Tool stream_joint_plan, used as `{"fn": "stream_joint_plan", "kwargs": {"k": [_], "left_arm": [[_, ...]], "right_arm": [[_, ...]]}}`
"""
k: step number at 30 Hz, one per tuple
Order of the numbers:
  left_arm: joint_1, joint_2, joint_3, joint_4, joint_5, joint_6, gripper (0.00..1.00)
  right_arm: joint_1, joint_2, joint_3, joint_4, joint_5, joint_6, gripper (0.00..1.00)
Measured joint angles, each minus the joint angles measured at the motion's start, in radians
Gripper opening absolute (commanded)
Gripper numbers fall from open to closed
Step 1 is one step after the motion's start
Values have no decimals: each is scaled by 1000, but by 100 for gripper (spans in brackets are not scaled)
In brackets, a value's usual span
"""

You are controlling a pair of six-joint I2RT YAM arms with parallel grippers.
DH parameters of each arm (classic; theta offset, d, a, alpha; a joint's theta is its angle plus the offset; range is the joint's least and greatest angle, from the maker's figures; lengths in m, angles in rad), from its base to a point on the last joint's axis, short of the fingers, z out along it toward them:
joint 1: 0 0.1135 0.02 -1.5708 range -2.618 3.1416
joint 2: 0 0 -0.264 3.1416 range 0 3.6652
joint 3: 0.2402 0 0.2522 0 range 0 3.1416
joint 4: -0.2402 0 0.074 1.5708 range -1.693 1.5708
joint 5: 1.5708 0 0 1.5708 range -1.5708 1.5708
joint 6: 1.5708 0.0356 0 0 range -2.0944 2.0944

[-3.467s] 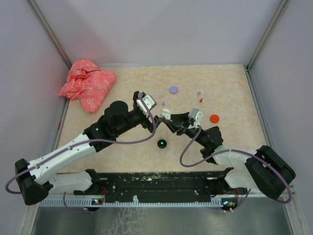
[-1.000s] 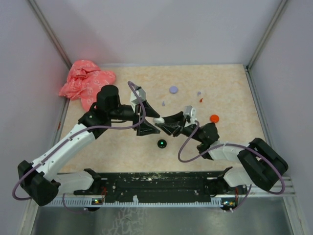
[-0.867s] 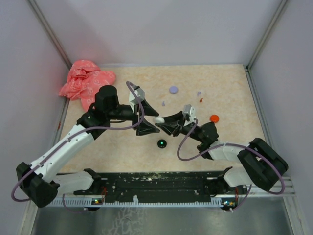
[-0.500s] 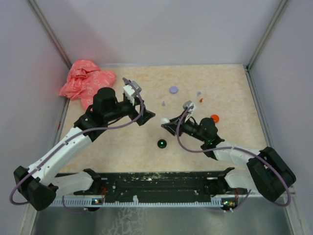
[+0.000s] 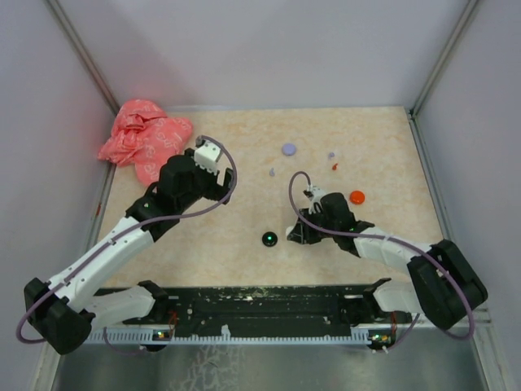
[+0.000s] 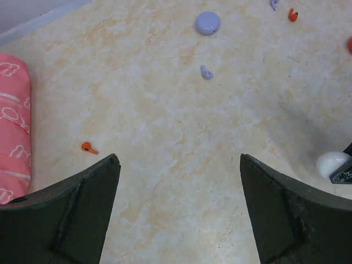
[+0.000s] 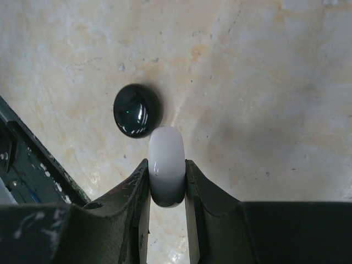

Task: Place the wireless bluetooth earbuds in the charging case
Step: Place the earbud in the charging case.

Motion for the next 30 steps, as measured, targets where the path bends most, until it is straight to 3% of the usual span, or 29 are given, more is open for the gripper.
{"fn": "stream_joint_plan", "kwargs": {"k": [5,8,18,21,25,30], "left_arm": [[10,-19,-6,-2,-17,3,95],[24,-30,-18,-1,-26,3,96],[52,-38,-28,-2,-58,2,97],[61,-43,-28,-1,-67,2,97],[72,-47,-28,-2,-71,-2,97],[76,-56,-28,-2,-78,-3,97]], "right_arm": [[-2,120,40,-36,-21,34,1],[-2,183,58,-27,-24,59,8],[10,263,119,-18,-33,97,42],[10,224,129,-76,6,86,50],[10,184,153,-160,58,69,69],[10,137,210,-272,140,34,80]]}}
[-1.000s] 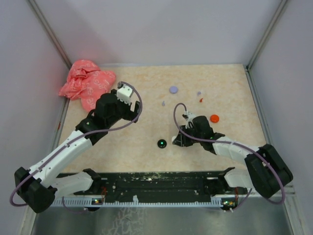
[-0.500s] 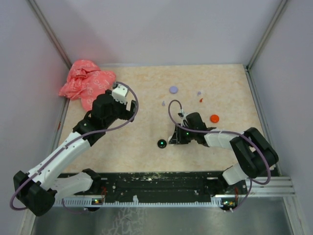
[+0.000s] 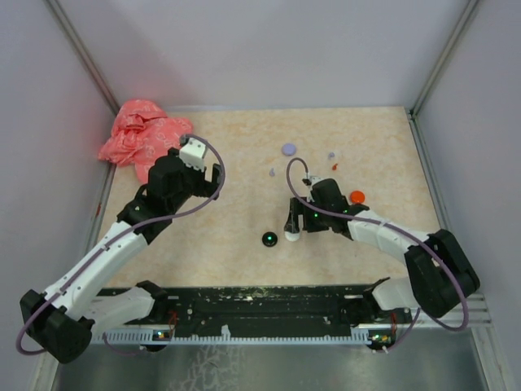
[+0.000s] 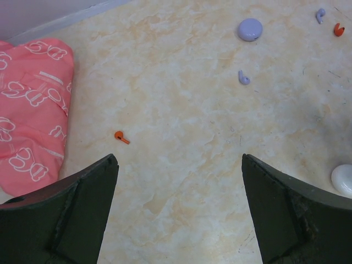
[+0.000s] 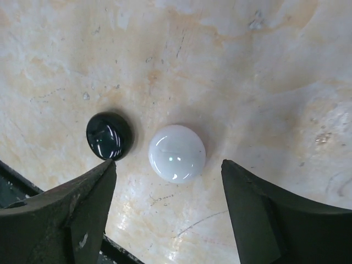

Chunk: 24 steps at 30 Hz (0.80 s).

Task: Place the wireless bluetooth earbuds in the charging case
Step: Place the earbud in the charging case, then move the charging case to the center of the board.

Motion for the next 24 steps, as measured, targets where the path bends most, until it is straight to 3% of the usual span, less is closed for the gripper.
{"fn": "stream_joint_plan", "kwargs": {"k": [3,8,15,24], "left_arm": [[3,-7,0,0,-3,-2,97],[3,-16,-3,0,-3,-5,97],[3,-20,-7,0,-3,-13,97],[3,-20,-11,0,-2,-18,97]], "right_arm": [[0,-40,32,-41,57,-31,88],[-32,-104,96,-152,187,-92,86],[-290,-105,192,-225,249,-139,82],[-572,19,224,-167,122,-188,79]]}}
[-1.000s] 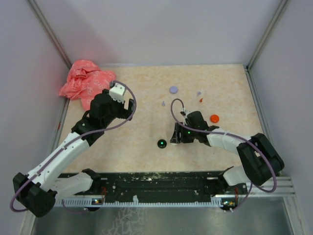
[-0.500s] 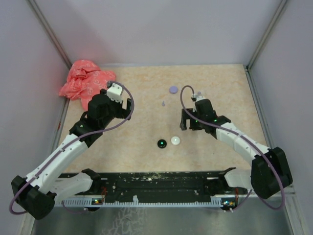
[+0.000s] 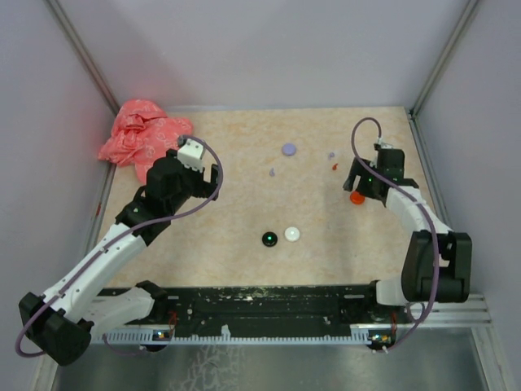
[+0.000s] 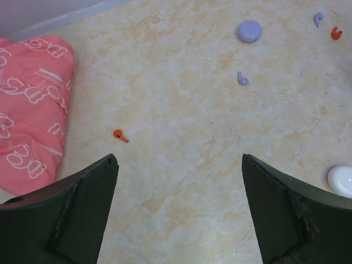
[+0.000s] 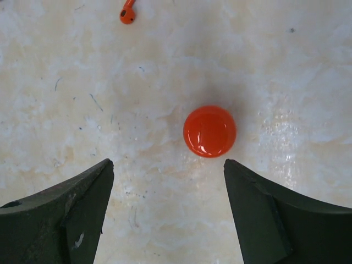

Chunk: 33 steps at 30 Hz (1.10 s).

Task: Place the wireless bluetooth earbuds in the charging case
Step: Move the charging case to the center of the board.

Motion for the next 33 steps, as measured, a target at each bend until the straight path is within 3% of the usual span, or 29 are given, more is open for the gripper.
{"fn": "stream_joint_plan", "kwargs": {"k": [7,16,24,33], "left_arm": [[0,0,0,0,1,0,97],[0,0,0,0,7,0,97],[0,0,0,0,15,0,96],[0,0,0,0,26,-3,96]], "right_arm": [[-89,211,116,75,-110,-27,74],[-99,380,195,61,-188,-74,74],[-99,385,180,23,-259,-89,71],[-75,261,100,-44,-272,-88,72]]}}
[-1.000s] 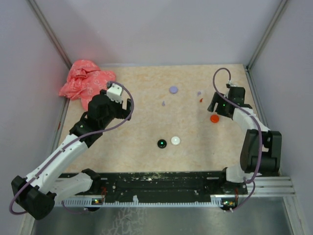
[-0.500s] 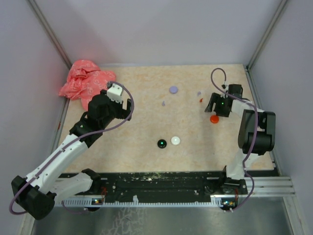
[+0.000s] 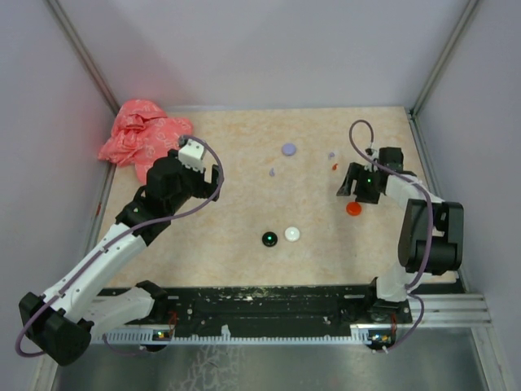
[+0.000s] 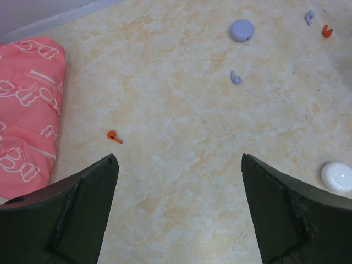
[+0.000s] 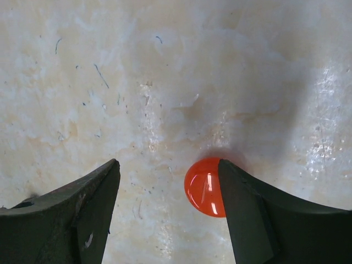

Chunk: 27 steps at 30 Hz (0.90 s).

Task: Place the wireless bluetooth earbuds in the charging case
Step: Move the charging case to the center of the board.

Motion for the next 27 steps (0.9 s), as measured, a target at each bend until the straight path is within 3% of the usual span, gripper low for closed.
{"fn": "stream_joint_plan", "kwargs": {"k": [27], "left_arm": [[0,0,-6,1,28,-2,96]], "right_arm": [[91,-182,-118,-168,172,31,74]]}}
